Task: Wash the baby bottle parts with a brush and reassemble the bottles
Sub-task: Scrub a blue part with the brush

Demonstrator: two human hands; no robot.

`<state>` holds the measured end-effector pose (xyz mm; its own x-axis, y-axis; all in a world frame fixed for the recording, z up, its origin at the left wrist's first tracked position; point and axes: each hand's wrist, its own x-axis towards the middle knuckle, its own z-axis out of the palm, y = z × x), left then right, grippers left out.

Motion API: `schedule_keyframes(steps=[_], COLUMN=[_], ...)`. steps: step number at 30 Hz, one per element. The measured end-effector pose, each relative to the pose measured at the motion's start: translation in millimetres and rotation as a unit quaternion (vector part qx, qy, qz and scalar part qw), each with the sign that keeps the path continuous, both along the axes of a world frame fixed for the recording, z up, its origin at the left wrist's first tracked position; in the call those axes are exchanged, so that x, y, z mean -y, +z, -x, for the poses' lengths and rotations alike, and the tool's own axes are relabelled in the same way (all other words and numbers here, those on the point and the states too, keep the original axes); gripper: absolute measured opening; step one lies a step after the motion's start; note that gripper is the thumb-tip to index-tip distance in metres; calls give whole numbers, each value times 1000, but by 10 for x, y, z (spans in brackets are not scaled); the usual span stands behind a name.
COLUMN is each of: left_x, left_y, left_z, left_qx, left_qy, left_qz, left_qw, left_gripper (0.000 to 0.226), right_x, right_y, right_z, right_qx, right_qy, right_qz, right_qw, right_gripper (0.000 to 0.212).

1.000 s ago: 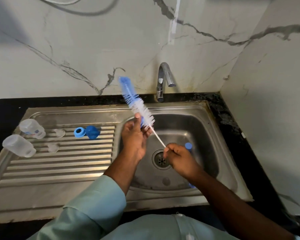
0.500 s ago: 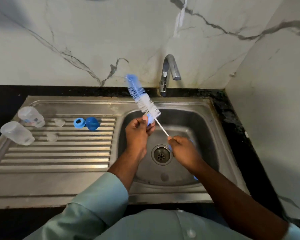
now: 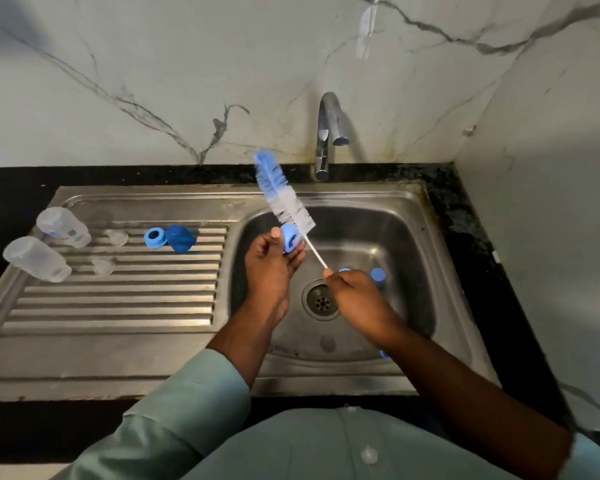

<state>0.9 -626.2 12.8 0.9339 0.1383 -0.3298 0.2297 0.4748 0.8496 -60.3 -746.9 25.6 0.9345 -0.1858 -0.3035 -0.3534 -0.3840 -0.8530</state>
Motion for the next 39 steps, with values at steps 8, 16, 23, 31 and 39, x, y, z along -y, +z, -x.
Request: schedule_keyframes(steps=[8, 16, 23, 31, 39], left_x=[-38, -152, -59, 21, 78], left_y=[32, 113, 226, 183, 179], left_z=[-6, -258, -294, -182, -148], left_qx=[-63, -118, -90, -91, -117], left_qy=[-22, 11, 21, 0, -26], left_qz=[130, 217, 177, 134, 141], left_qw=[989, 969, 980, 987, 983], left_gripper=[37, 25, 3, 7, 31], right_x=[-59, -15, 17, 17, -92], right_y=[44, 98, 181, 285, 302], right_z=[70, 304, 210, 97, 69], right_qx=[-40, -170, -216, -239, -204], right_qy=[11, 7, -6, 27, 15], right_qz=[-40, -205, -268, -258, -211], right_qw=[998, 964, 939, 936, 956], right_gripper=[49, 49, 51, 52, 49])
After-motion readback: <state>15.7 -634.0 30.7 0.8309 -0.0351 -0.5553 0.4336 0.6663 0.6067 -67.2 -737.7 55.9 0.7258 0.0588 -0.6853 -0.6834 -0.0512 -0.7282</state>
